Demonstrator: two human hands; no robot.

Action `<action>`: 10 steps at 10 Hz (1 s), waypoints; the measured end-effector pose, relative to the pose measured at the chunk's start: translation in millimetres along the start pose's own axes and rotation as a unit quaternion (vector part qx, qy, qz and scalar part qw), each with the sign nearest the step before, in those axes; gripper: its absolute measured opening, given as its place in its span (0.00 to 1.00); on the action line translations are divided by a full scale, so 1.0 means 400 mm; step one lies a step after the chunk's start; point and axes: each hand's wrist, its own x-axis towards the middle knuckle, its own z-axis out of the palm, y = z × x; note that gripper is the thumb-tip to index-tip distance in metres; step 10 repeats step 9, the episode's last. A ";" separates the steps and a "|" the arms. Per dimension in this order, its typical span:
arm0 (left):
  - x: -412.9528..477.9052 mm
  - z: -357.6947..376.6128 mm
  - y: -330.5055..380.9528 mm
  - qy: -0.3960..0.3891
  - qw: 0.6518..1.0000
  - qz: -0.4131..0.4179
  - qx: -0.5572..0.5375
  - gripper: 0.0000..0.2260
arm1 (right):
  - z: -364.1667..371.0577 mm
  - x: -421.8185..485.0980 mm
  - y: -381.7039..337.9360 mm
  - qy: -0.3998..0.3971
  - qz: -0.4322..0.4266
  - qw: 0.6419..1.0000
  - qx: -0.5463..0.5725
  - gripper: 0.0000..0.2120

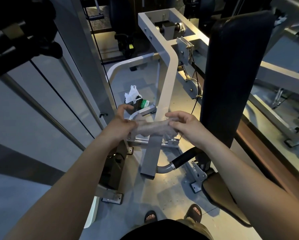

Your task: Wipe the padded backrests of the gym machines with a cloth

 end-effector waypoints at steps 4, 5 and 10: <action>-0.014 0.033 0.016 0.020 0.982 0.073 0.170 0.05 | 0.016 -0.035 0.015 0.064 -0.061 0.979 -0.185 0.04; -0.018 0.039 0.014 0.008 0.992 0.069 0.105 0.09 | 0.023 -0.047 0.010 0.029 -0.047 0.988 -0.141 0.04; 0.022 0.116 -0.128 0.035 0.990 -0.067 0.120 0.10 | 0.073 -0.027 0.083 0.058 0.050 0.931 -0.358 0.16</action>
